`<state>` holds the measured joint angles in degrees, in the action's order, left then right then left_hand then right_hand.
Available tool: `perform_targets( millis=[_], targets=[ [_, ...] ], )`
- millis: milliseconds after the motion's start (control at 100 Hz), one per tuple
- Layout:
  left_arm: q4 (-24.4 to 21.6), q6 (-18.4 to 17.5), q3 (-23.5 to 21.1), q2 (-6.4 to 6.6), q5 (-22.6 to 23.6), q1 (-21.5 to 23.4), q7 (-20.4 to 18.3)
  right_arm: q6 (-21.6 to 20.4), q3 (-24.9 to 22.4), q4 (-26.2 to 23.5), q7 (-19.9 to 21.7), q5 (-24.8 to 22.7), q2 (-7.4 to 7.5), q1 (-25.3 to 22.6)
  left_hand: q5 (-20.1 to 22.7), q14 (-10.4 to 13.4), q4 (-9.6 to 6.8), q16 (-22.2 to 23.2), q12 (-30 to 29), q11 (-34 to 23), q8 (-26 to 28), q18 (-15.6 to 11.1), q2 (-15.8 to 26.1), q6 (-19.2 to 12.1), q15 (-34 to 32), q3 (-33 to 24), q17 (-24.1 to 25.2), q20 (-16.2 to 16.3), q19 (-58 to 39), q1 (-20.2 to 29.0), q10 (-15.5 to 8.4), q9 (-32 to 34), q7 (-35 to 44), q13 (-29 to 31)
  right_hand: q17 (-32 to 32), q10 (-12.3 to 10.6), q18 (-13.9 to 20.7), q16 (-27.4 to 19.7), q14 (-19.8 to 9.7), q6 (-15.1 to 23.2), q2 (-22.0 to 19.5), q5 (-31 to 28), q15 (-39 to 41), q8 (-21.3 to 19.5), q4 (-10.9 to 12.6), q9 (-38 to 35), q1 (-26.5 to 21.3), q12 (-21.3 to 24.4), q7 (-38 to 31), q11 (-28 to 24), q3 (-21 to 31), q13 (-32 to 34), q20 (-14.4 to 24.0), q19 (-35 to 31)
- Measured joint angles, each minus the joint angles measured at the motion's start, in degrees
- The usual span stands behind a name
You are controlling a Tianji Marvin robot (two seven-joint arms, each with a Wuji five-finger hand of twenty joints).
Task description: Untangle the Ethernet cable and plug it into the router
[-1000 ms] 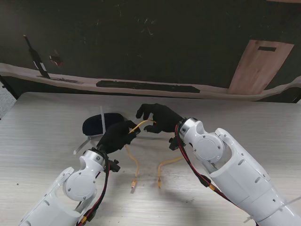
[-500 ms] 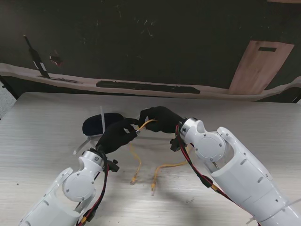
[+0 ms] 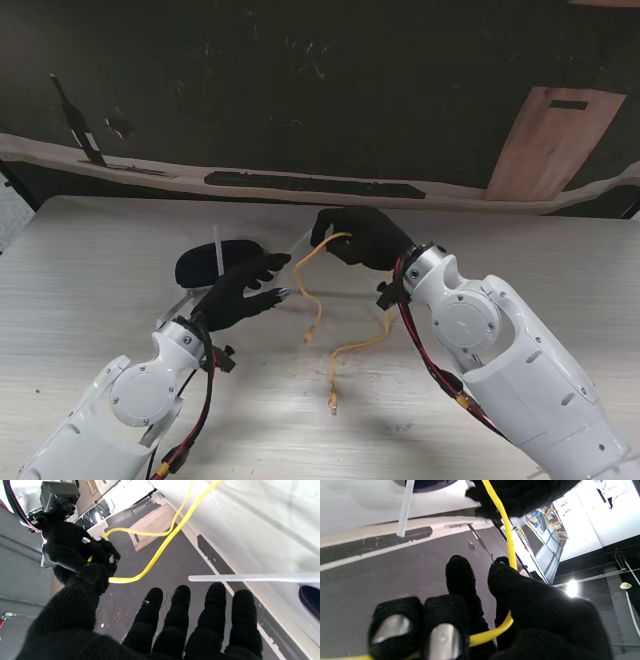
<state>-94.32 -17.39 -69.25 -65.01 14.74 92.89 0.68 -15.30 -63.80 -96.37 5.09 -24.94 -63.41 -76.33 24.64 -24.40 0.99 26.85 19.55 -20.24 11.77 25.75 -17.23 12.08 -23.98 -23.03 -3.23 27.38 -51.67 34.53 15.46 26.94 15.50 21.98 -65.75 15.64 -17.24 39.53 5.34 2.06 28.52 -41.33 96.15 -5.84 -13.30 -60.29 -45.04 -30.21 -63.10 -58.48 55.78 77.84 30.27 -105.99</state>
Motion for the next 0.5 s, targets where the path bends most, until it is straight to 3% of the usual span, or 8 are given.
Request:
perform_targets(
  millis=[140, 170, 270, 500],
  targets=[
    [0.2, 0.3, -0.6, 0.87, -1.0, -0.2, -6.0, -3.2, -1.7, -0.9, -5.4, -2.5, -0.22, -1.3, 2.4, 0.2, -0.02, -0.8, -0.8, 0.8, 0.0, -0.4, 0.0, 0.0, 0.9, 0.0, -0.2, -0.2, 0.1, 0.0, 0.0, 0.0, 0.0, 0.1, 0.0, -2.1, 0.0, 0.6, 0.1, -0.3, 0.1, 0.0, 0.4, 0.0, 0.0, -1.5, 0.1, -0.1, -0.1, -1.5, 0.6, 0.0, 0.0, 0.0],
    [0.3, 0.5, -0.6, 1.08, -0.9, -0.3, -6.2, -3.7, -1.9, -0.9, -6.8, -2.4, -0.37, -1.5, 2.6, 1.3, -0.02, -0.9, -1.3, 0.9, 0.0, -0.5, -0.1, 0.0, 1.1, 0.0, -0.2, -0.7, 0.1, 0.0, 0.0, 0.0, 0.0, 0.2, 0.0, -2.2, 0.0, 0.6, 0.1, -0.3, 0.3, -0.1, 0.6, 0.0, 0.0, -1.7, 0.1, -0.1, -0.1, -1.6, 0.8, 0.0, 0.0, 0.0],
    [0.6, 1.6, -0.4, 1.53, -1.0, -0.7, -6.3, -4.7, -2.9, -1.4, -9.1, -1.5, -1.09, -2.2, 2.9, 2.0, -0.03, -1.5, -1.3, 1.4, 0.0, -1.2, -0.1, 0.0, 1.4, 0.0, -0.4, -0.7, 0.6, 0.4, 0.1, 0.0, 0.4, 1.6, 0.0, -2.4, 0.0, 0.6, 0.2, -0.4, 0.8, -0.6, 0.7, 0.0, 0.0, -1.9, 0.6, -0.1, -0.2, -1.7, 1.6, 0.0, 0.0, -0.1],
    [2.0, 2.7, 0.5, 1.85, -3.6, -2.2, -8.9, -7.4, -4.2, -3.2, -11.2, 0.1, -1.87, -3.1, 2.9, 2.2, -0.04, -2.5, -2.1, 1.4, 0.0, -1.7, -0.6, 0.1, 1.5, 0.0, -0.9, -0.7, 0.6, 0.5, 0.1, 0.0, 0.4, 1.6, 0.0, -2.9, 0.0, 1.4, 0.3, -0.4, 1.4, -0.7, 0.7, 0.0, 0.0, -2.5, 1.1, -0.1, -0.7, -2.1, 2.4, 0.0, 0.0, -0.1]
  ],
)
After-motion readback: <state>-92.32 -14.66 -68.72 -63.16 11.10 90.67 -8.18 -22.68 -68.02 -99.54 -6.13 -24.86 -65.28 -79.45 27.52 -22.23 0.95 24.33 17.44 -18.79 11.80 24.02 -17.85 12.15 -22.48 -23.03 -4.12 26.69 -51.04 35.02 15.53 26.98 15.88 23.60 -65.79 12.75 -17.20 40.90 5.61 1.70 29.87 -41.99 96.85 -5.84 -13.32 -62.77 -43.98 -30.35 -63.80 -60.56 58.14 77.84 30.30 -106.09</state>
